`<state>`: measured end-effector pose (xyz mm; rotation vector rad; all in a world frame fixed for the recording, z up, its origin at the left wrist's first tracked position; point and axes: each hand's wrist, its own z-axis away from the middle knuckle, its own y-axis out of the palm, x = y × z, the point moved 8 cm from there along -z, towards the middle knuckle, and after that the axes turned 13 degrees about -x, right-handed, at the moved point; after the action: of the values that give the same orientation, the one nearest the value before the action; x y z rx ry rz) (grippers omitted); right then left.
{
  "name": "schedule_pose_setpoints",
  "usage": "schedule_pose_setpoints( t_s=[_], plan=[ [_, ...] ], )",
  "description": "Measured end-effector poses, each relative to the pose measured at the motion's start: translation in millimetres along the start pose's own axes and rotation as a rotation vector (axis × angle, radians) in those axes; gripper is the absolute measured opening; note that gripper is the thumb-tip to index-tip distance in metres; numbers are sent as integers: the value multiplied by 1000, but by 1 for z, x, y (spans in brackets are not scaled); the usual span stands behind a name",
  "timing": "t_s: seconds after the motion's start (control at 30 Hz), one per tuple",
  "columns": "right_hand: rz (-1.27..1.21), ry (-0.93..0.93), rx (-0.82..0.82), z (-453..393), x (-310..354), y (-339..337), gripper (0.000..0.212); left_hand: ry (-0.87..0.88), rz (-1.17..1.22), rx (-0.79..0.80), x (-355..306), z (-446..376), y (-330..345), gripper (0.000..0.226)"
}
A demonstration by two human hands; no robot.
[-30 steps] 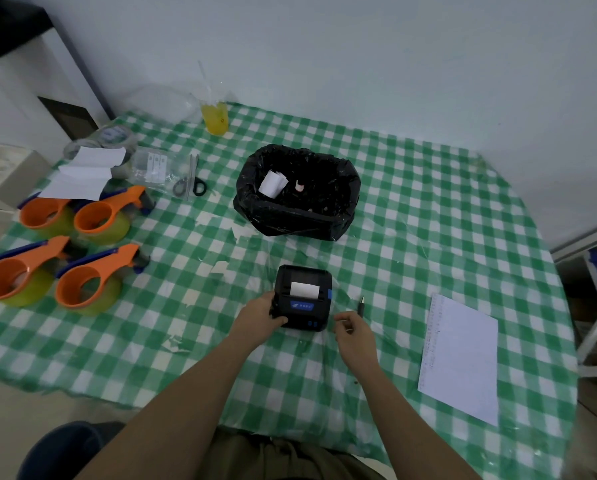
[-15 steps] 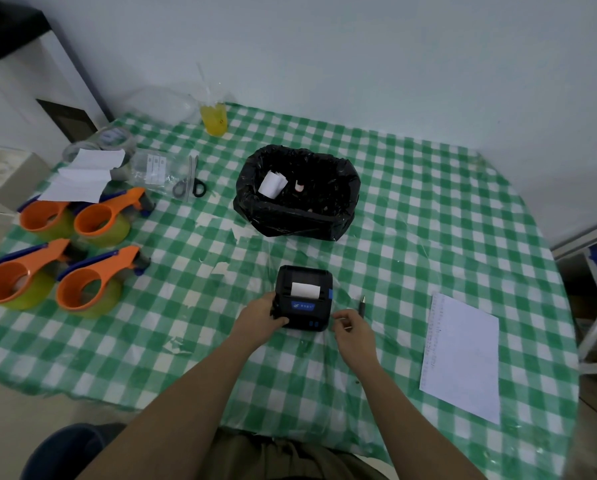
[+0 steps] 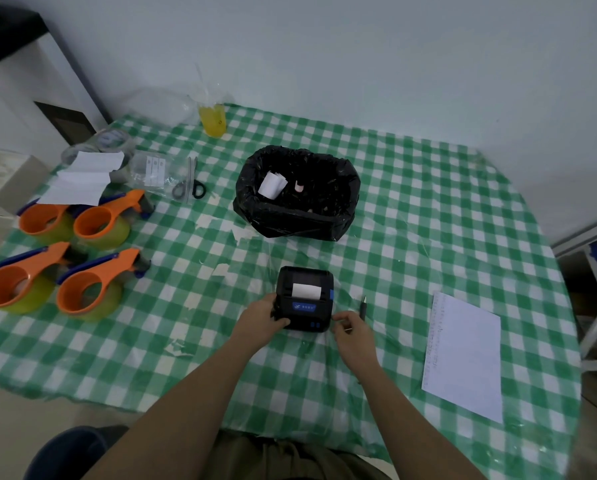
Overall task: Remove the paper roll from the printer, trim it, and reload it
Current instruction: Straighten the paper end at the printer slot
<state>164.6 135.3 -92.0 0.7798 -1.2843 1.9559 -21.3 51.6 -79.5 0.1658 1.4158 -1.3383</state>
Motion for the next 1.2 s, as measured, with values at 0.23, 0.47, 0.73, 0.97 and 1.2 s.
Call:
schedule_pose_setpoints(
  t_s=[0.23,0.47,0.73,0.97,1.2],
  plan=[
    [8,4,-8,0,-4,1,14,-10,23,6,1,0,0,48],
    [7,5,-6,1,-4,2,14,-8,8,5,0,0,1,49],
    [14,-10,-10,1,-4,1,15,-14,33,6,-1,2,0,51],
    [-3,-11,-11,3,-3,-1,14,-23,45,5,-2,4,-2,49],
    [13,-42,6,5,0,0,15,-29,50,-4,-3,6,-3,51]
  ],
)
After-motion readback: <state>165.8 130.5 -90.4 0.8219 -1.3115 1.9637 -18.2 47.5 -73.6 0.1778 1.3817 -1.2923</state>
